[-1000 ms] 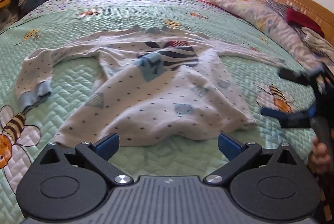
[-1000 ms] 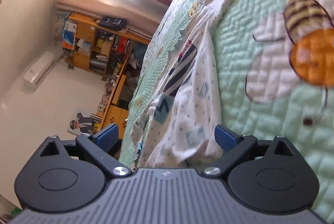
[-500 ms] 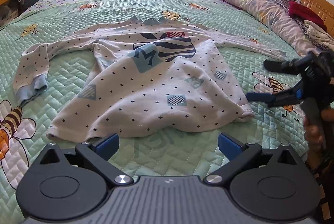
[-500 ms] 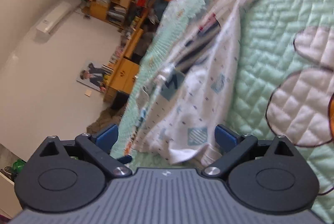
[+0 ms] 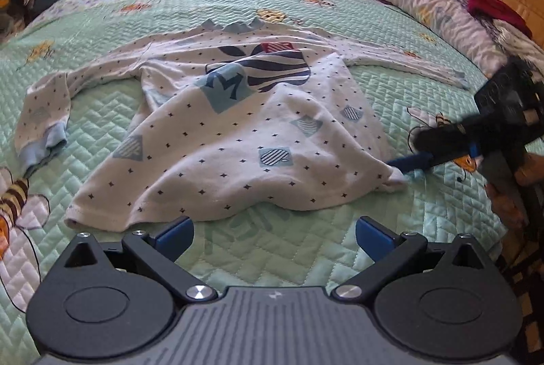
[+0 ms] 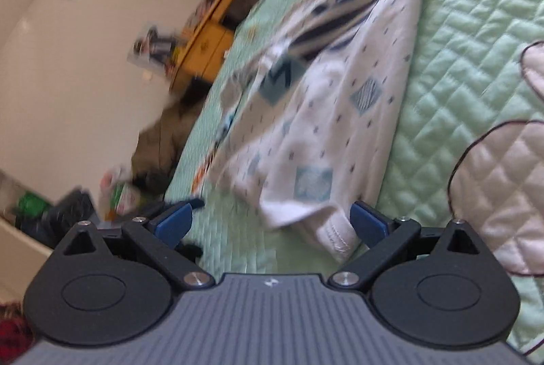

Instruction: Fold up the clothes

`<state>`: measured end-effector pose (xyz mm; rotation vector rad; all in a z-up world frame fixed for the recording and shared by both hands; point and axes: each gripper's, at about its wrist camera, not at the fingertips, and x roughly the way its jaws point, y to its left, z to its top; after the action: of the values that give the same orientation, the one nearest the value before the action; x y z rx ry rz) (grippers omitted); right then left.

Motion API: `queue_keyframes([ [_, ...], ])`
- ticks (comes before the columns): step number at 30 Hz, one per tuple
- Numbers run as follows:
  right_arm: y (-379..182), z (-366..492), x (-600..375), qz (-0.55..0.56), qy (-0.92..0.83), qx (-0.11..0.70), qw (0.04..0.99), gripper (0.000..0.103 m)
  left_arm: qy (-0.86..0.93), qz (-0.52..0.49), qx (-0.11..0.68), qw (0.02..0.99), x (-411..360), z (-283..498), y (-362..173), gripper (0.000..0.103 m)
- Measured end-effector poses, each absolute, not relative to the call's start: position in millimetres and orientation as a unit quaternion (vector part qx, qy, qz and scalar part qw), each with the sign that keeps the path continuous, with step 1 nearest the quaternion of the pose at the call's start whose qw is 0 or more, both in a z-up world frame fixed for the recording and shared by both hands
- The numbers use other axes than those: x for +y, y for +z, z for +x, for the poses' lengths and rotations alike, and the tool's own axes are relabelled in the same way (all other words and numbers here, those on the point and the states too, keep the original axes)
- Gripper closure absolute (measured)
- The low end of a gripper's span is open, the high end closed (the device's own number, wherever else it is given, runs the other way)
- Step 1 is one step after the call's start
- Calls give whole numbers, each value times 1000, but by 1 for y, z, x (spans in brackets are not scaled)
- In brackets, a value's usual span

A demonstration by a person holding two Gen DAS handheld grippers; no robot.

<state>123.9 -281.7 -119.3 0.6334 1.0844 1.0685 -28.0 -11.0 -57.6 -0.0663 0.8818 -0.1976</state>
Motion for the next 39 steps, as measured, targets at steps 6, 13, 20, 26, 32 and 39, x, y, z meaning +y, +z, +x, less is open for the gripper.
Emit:
queue_keyframes([
  [6,-125,90,-299,330,535,493,602,4,-92,-38,420,902,-5,-29,-53,1],
  [13,-129,65,-319,374,472,456,656,2,-85,-55,430,897,1,-26,-57,1],
  [20,-101,35,-307,275,390,379,793,2,-62,-31,421,904,3,-29,-54,1],
  [26,-89,-1,-257,3,337,330,882,2,-40,-19,419,907,11,-29,-55,1],
  [32,-100,-3,-238,-107,237,307,916,5,-23,-32,424,905,25,-29,-58,1],
  [39,-107,-11,-244,-63,225,289,929,42,-16,-57,442,895,30,-25,-68,1],
])
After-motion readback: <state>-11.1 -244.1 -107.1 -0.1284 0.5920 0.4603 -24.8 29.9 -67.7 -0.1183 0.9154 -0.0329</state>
